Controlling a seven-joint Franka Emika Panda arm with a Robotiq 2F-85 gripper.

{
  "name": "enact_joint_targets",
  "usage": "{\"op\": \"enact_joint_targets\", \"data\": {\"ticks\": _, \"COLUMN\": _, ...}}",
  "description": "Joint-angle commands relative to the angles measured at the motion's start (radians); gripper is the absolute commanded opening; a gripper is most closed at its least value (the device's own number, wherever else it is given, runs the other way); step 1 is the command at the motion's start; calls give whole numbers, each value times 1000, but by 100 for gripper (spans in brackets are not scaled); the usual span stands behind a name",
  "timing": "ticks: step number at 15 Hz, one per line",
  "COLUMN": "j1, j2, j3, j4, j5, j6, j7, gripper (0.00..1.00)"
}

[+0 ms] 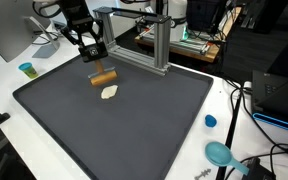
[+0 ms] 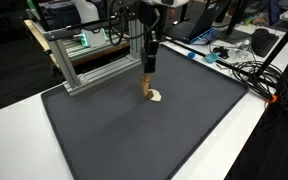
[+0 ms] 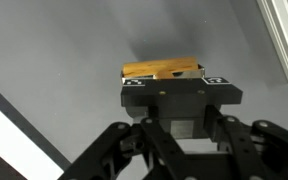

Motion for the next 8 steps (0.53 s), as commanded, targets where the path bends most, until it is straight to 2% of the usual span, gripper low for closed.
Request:
{"op": "enact_joint_targets", "data": {"ticks": 1, "j1": 7, "j2": 18, "j3": 12, "j4": 14, "j5": -14, "j6": -3, "j7": -41, "gripper": 21}}
{"op": "enact_joint_targets", "data": {"ticks": 8, "j1": 51, "j2": 88, "j3": 18, "j4": 110, "j5": -89, "j6": -63, "j7": -39, "gripper": 21}}
